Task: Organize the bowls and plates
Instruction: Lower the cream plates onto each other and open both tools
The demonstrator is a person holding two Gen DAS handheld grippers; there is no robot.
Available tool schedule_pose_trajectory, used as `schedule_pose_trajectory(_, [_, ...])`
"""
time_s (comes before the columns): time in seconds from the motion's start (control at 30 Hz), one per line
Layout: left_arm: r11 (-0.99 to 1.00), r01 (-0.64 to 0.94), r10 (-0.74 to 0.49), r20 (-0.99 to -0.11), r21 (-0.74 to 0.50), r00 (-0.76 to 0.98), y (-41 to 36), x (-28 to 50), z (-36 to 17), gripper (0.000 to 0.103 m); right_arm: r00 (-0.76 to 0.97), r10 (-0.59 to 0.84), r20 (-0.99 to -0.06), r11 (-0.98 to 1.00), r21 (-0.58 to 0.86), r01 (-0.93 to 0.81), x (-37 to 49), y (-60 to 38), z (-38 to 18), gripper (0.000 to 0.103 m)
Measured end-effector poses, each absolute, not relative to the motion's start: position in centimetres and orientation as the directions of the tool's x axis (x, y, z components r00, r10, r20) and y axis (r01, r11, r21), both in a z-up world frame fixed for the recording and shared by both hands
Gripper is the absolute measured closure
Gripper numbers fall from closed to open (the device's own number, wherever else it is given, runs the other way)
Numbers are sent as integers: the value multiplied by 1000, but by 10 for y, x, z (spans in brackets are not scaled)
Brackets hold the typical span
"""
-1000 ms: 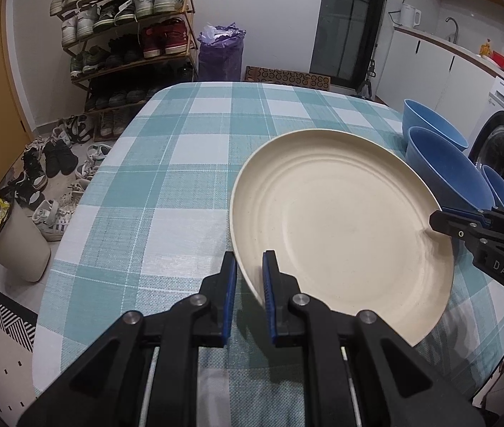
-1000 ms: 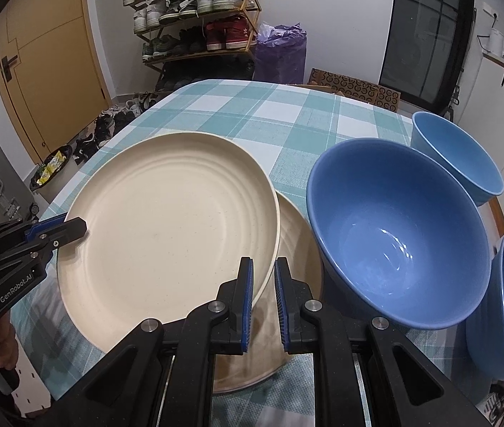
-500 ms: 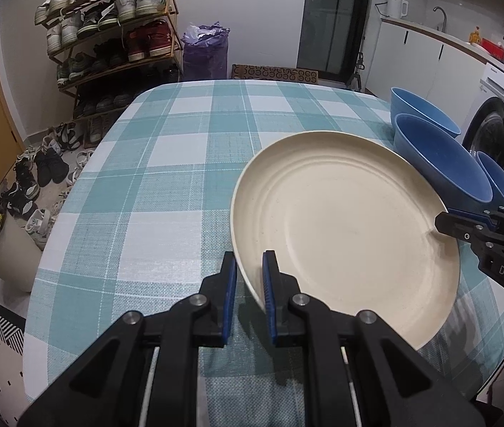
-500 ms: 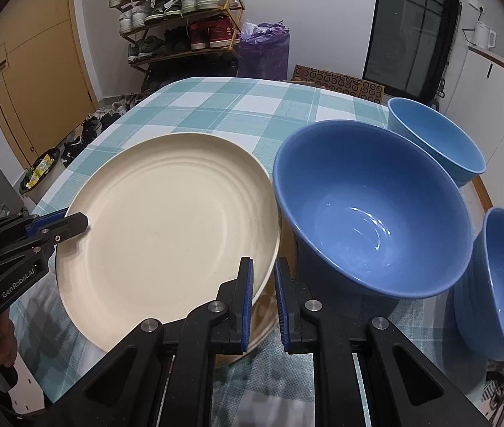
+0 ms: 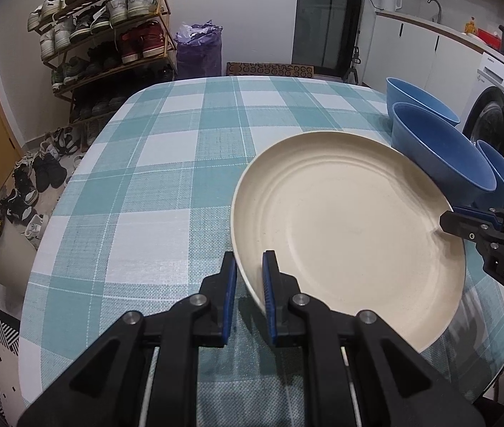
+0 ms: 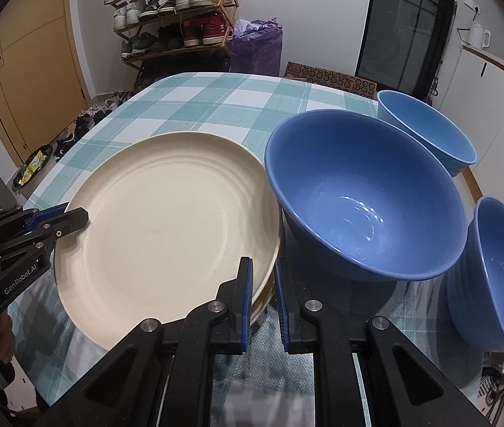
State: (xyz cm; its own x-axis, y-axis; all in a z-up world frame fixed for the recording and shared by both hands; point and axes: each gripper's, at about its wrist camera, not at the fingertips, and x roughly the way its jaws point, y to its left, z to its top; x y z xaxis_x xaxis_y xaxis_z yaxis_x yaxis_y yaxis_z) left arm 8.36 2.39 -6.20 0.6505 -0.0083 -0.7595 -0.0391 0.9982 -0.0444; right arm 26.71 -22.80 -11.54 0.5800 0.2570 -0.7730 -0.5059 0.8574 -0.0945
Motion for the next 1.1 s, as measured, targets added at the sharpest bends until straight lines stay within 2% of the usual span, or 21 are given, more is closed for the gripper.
schedule_pose_trajectory(1.1, [998,-21,53,-750,53,659,10,85,-69,88,586,209,-783,859,-140,-492,270,-223,-131,89])
